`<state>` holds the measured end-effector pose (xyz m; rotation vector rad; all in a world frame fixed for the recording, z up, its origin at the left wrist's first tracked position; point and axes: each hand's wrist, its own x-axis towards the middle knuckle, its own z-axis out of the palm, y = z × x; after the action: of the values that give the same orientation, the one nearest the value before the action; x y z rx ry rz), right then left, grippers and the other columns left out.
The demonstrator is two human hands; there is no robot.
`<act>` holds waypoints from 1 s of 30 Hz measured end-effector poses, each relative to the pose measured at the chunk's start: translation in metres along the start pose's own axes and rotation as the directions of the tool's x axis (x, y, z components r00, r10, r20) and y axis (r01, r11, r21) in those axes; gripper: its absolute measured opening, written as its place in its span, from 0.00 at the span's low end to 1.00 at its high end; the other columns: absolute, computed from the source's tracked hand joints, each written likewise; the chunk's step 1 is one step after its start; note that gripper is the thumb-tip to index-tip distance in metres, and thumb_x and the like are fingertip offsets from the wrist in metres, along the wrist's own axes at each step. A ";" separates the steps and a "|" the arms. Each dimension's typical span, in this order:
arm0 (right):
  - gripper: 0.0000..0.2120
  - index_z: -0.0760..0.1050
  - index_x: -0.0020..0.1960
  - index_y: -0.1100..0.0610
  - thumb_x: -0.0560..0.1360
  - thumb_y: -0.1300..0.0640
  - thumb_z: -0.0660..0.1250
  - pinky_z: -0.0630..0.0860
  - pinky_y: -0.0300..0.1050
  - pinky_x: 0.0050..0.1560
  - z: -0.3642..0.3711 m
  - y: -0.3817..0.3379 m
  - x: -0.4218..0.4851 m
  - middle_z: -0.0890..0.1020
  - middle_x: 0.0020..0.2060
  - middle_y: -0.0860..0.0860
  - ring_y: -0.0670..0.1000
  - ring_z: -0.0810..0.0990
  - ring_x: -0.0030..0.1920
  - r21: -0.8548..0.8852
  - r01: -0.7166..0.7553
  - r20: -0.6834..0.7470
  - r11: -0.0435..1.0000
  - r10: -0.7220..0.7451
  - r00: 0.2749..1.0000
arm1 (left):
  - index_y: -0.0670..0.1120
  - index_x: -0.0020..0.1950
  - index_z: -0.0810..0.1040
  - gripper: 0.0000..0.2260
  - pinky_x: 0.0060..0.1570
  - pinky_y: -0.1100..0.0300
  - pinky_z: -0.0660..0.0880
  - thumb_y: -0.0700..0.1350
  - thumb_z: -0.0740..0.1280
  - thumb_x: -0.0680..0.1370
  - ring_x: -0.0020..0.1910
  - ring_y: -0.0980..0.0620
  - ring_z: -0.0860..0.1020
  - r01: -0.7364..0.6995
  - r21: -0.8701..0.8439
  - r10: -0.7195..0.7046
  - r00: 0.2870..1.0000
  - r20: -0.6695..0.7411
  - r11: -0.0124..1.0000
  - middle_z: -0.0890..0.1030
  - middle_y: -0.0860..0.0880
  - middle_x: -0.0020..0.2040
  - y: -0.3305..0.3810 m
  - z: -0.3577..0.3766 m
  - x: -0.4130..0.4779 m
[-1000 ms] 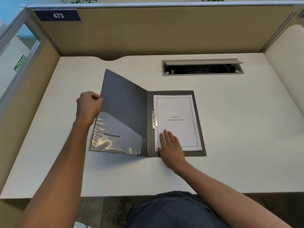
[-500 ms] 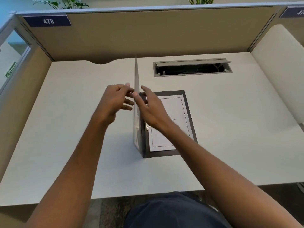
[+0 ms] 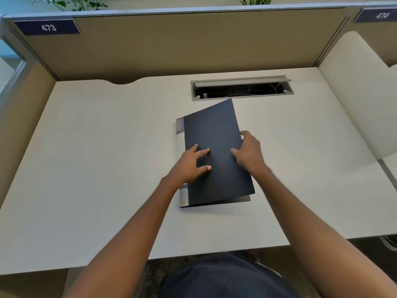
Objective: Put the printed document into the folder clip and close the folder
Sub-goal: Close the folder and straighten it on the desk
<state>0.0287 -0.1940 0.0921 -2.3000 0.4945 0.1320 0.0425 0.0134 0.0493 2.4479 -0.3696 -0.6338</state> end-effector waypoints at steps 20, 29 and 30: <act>0.37 0.59 0.78 0.53 0.76 0.41 0.68 0.70 0.53 0.69 0.068 0.072 -0.004 0.64 0.72 0.59 0.59 0.64 0.72 -0.494 0.138 0.174 0.858 -0.058 0.983 | 0.53 0.81 0.63 0.30 0.79 0.43 0.58 0.54 0.68 0.80 0.82 0.43 0.55 0.162 0.318 -0.117 0.981 -0.154 0.934 0.56 0.43 0.84 0.007 0.069 0.027; 0.37 0.58 0.80 0.50 0.76 0.39 0.67 0.71 0.51 0.66 0.071 0.075 -0.004 0.65 0.71 0.57 0.58 0.64 0.71 -0.550 0.153 0.158 0.821 -0.078 0.984 | 0.48 0.82 0.60 0.30 0.78 0.43 0.59 0.49 0.65 0.82 0.82 0.39 0.56 0.421 0.037 -0.374 0.840 -0.393 0.906 0.56 0.38 0.83 -0.013 0.046 0.012; 0.37 0.57 0.80 0.50 0.77 0.39 0.67 0.71 0.51 0.66 0.071 0.076 -0.004 0.65 0.71 0.57 0.58 0.64 0.71 -0.554 0.154 0.154 0.818 -0.081 0.985 | 0.47 0.83 0.58 0.31 0.78 0.43 0.60 0.49 0.64 0.82 0.81 0.38 0.56 0.452 0.003 -0.416 0.824 -0.385 0.892 0.56 0.38 0.82 -0.015 0.045 0.010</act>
<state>-0.0008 -0.1896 -0.0076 -2.8739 0.2641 0.4067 0.0300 0.0007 0.0040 2.6906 0.3352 -0.3094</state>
